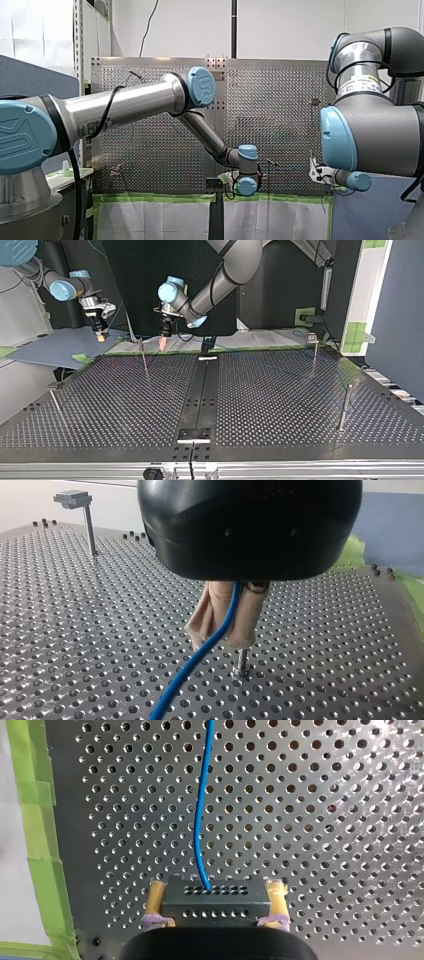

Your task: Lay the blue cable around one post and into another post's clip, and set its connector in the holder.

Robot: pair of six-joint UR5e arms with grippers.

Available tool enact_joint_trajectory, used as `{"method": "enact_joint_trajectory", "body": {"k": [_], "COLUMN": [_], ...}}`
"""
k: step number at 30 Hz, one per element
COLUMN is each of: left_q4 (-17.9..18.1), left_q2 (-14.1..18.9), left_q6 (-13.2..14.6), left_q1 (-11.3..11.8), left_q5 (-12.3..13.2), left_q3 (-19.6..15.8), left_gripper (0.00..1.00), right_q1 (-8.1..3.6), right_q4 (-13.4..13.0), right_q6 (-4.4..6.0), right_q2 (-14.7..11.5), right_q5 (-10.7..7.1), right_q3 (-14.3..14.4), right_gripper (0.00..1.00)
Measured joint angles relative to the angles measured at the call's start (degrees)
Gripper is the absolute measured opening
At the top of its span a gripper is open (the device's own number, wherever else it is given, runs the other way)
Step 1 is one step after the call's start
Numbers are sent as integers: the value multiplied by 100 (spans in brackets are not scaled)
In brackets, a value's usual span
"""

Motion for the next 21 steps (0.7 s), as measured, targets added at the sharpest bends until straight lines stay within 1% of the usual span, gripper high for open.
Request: {"method": "enact_joint_trajectory", "body": {"k": [6, 10, 13, 21], "left_q4": [5, 15, 18, 40], "left_q2": [0, 0, 0, 0], "left_q6": [8, 9, 9, 7], "left_q1": [23, 44, 66, 126], "left_q5": [-67, -75, -76, -54], "left_q3": [5, 28, 33, 62], "left_gripper": [1, 1, 1, 1], "right_q1": [-13, -18, -19, -24], "right_q4": [-47, -139, -176, -199], "right_q6": [53, 149, 195, 219], "right_q2": [5, 10, 16, 55], "right_q5": [0, 0, 0, -2], "right_q3": [-56, -88, -124, -215], "right_gripper": [0, 0, 0, 0]}}
